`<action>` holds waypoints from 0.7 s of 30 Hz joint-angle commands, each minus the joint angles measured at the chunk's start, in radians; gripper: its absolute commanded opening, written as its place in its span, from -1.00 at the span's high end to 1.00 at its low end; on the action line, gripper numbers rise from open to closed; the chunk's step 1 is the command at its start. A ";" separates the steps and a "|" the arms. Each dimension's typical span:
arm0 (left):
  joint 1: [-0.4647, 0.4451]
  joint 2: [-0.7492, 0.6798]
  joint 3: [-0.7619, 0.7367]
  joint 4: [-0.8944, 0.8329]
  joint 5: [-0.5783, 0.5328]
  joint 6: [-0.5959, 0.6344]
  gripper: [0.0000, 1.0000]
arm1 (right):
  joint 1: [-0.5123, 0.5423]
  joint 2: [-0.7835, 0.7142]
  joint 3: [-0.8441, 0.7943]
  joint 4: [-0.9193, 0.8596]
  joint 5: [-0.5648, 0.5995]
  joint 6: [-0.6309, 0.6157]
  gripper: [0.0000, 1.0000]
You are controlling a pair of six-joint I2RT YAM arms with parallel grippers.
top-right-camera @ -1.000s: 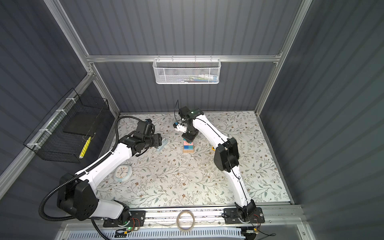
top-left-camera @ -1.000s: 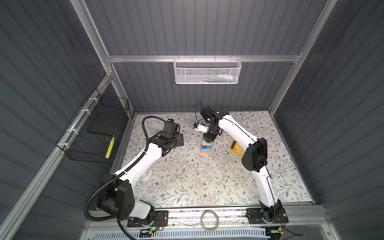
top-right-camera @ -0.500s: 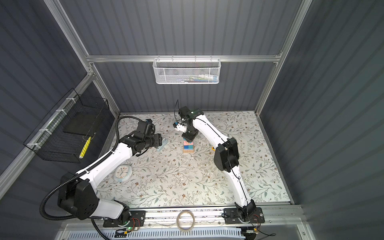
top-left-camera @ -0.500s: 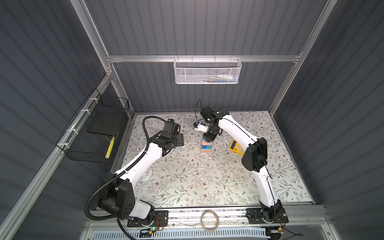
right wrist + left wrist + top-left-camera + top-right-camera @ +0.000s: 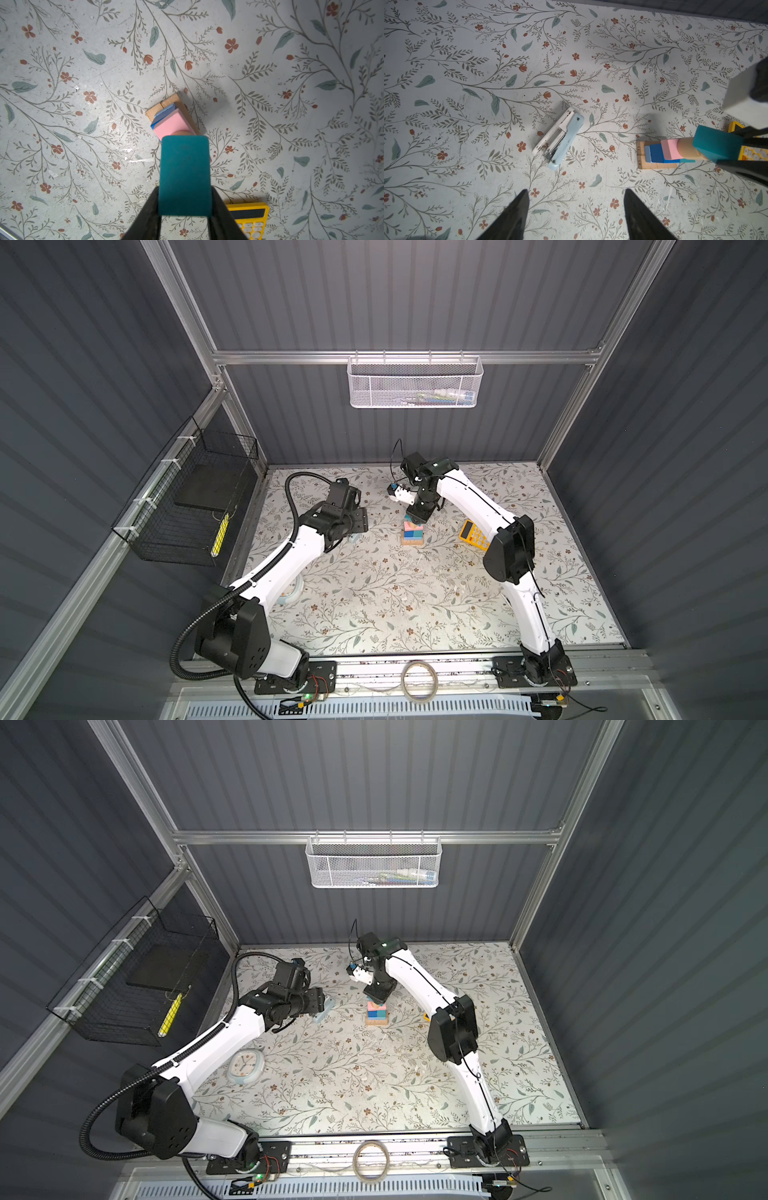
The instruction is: Build the wood block tower
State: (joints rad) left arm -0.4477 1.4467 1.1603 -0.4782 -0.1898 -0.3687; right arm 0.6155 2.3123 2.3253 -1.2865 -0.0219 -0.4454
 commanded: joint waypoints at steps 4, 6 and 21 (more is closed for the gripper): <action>0.009 0.010 0.030 -0.021 0.009 0.021 -0.45 | 0.007 -0.013 0.024 -0.004 0.004 0.011 0.22; 0.009 0.008 0.030 -0.021 0.010 0.022 -0.45 | 0.006 -0.014 0.024 -0.002 0.006 0.013 0.22; 0.009 0.005 0.028 -0.020 0.007 0.022 -0.45 | 0.006 -0.020 0.036 0.002 0.004 0.014 0.23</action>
State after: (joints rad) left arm -0.4477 1.4467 1.1603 -0.4782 -0.1898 -0.3683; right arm 0.6163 2.3123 2.3325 -1.2793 -0.0189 -0.4454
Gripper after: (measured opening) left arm 0.722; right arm 0.387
